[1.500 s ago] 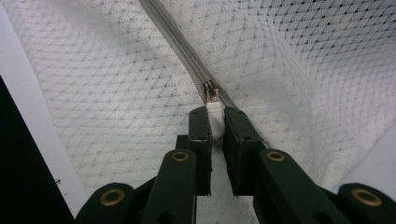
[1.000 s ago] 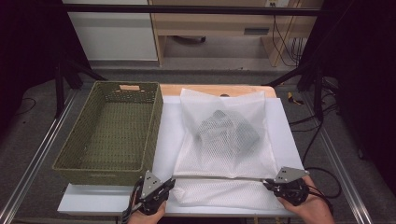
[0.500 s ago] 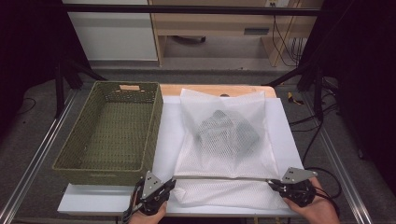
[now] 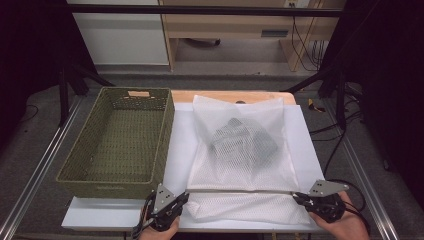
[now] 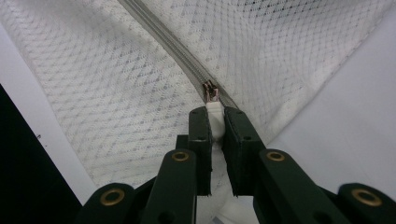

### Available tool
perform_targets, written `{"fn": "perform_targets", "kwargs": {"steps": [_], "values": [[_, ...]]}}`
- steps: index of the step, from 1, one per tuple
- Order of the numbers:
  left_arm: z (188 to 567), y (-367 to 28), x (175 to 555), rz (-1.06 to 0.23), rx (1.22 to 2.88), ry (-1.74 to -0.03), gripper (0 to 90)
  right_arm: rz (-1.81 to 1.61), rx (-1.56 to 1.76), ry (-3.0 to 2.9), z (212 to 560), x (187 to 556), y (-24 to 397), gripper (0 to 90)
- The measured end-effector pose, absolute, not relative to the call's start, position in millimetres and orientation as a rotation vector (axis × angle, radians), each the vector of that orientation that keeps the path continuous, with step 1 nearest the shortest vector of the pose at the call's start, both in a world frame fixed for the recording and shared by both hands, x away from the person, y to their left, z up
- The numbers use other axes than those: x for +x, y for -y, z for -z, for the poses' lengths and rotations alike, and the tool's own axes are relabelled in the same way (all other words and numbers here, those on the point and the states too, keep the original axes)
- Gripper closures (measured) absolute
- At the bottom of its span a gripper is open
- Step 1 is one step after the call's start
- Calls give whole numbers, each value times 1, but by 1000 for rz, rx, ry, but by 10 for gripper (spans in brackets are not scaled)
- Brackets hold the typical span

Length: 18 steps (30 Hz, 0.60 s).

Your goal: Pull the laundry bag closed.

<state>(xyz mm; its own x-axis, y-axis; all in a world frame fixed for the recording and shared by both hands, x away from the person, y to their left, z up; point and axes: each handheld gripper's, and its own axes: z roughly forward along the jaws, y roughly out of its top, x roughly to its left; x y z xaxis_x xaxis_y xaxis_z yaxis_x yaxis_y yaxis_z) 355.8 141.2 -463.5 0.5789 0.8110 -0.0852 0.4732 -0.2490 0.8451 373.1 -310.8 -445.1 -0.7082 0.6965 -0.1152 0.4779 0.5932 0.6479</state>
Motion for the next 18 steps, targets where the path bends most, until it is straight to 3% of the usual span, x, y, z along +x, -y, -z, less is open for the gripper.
{"fn": "perform_targets", "kwargs": {"steps": [18], "values": [[463,-147,358,-467,1895,-1055,889,-764,1010,-2479,442,378,325,820]]}}
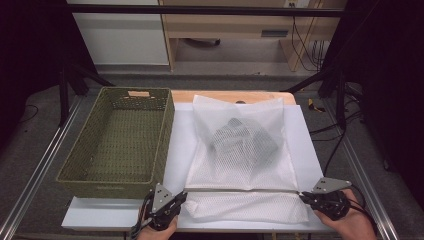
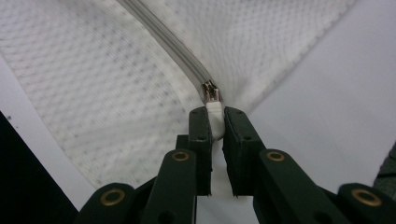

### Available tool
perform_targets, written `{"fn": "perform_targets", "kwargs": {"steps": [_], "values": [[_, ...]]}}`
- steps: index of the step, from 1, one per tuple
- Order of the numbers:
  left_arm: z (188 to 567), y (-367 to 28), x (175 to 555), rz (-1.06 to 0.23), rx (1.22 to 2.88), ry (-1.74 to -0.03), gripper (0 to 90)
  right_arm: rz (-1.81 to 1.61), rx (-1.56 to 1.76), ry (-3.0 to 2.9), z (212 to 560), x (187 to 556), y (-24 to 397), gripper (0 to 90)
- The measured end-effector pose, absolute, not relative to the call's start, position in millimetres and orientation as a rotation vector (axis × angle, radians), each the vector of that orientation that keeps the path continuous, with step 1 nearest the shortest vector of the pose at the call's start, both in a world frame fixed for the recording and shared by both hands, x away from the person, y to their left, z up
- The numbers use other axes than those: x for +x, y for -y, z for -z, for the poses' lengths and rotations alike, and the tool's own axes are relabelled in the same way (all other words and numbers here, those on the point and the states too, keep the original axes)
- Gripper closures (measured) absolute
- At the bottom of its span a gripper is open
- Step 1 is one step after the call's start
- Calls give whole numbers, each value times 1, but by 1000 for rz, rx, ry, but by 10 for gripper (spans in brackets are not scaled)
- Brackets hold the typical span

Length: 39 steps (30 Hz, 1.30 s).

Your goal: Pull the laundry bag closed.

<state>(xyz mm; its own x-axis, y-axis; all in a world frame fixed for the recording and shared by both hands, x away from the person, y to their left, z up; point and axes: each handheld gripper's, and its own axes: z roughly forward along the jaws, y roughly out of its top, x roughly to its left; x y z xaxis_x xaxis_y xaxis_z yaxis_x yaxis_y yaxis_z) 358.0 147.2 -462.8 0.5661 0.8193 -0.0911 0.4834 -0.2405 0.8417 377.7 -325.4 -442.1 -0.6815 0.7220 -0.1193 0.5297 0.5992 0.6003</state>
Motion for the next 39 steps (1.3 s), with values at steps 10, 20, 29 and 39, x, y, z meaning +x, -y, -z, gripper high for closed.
{"fn": "perform_targets", "kwargs": {"steps": [10,20,29,39], "values": [[468,-142,357,-460,1926,-1045,887,-803,1060,-2448,449,378,337,819],[470,-144,358,-501,1907,-1059,720,-914,1131,-2377,450,377,339,689],[468,-140,358,-515,1899,-1034,492,-984,1220,-2236,449,381,327,512],[467,-140,360,-519,1876,-1037,393,-1031,1237,-2166,448,383,318,364]]}}
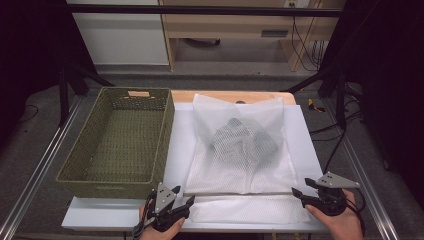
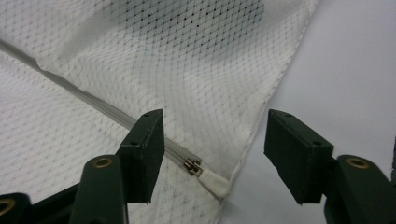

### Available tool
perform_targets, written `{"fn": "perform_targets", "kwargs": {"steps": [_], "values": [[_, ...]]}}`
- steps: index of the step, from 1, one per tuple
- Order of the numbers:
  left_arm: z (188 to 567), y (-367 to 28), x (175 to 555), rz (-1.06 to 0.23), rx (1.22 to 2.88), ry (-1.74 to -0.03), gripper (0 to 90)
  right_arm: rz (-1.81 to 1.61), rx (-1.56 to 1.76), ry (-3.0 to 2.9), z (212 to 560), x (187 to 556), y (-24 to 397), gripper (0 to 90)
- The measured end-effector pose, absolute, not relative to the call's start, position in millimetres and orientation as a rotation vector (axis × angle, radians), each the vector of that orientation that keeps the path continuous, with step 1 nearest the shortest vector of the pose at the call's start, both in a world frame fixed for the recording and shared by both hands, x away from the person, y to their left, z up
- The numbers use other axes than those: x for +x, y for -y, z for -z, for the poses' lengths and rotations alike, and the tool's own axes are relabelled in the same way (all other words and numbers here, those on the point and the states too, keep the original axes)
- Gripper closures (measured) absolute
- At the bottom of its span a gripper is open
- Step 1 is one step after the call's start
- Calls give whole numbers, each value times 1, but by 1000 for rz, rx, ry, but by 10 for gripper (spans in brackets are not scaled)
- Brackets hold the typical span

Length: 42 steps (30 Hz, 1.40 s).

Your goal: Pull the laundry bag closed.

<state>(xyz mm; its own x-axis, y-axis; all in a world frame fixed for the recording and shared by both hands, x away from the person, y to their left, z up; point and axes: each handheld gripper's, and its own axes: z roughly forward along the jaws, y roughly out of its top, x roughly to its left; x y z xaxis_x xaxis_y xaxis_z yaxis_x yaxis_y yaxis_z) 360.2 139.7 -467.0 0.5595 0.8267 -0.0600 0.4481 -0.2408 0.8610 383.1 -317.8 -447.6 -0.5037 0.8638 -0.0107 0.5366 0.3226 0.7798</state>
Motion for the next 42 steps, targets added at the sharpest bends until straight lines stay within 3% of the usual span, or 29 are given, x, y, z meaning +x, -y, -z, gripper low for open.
{"fn": "perform_targets", "kwargs": {"steps": [6,13,25,42], "values": [[467,-140,362,-511,1879,-1036,355,-997,1219,-2155,448,385,312,281],[467,-138,363,-497,1874,-1027,242,-968,1168,-2160,451,387,299,120],[456,-129,363,-463,1832,-959,73,-997,1208,-2049,443,389,283,73],[427,-109,400,-483,1816,-871,51,-1134,1341,-1893,428,404,312,79]]}}
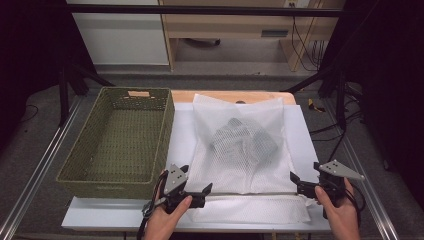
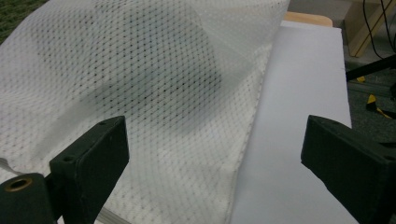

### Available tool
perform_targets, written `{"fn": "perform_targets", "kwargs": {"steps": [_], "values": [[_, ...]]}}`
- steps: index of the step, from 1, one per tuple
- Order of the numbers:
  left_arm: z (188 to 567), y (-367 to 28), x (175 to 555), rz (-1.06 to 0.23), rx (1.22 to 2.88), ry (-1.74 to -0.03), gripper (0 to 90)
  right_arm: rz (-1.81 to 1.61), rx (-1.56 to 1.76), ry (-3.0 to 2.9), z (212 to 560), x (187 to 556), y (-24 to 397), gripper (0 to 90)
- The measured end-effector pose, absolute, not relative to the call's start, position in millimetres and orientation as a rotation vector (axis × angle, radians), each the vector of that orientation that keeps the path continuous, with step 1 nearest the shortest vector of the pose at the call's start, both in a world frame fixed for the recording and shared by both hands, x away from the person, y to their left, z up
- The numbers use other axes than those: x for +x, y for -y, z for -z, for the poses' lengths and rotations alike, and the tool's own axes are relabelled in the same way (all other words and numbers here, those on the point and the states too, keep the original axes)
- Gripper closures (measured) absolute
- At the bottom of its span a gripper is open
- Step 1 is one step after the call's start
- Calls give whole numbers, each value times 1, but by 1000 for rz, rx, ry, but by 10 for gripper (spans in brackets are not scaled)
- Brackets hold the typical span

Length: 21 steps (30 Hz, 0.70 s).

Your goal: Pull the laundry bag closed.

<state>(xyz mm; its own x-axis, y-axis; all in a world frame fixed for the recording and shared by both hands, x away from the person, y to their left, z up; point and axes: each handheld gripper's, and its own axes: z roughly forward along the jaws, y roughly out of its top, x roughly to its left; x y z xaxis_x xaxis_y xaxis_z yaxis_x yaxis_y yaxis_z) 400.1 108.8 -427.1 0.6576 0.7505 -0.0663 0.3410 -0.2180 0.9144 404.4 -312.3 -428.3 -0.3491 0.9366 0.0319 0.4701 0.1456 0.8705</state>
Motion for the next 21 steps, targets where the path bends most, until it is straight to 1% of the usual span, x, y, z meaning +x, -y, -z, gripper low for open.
{"fn": "perform_targets", "kwargs": {"steps": [5,12,14,16,21], "values": [[425,-106,417,-509,1819,-872,51,-1119,1380,-1868,430,412,321,75],[432,-108,439,-597,1830,-889,53,-1081,1402,-1817,436,422,329,67],[437,-109,447,-617,1831,-903,54,-1067,1418,-1812,438,427,330,82],[442,-109,453,-621,1835,-923,55,-1044,1431,-1802,440,431,331,116],[457,-110,465,-621,1892,-983,56,-973,1464,-1829,449,442,332,159]]}}
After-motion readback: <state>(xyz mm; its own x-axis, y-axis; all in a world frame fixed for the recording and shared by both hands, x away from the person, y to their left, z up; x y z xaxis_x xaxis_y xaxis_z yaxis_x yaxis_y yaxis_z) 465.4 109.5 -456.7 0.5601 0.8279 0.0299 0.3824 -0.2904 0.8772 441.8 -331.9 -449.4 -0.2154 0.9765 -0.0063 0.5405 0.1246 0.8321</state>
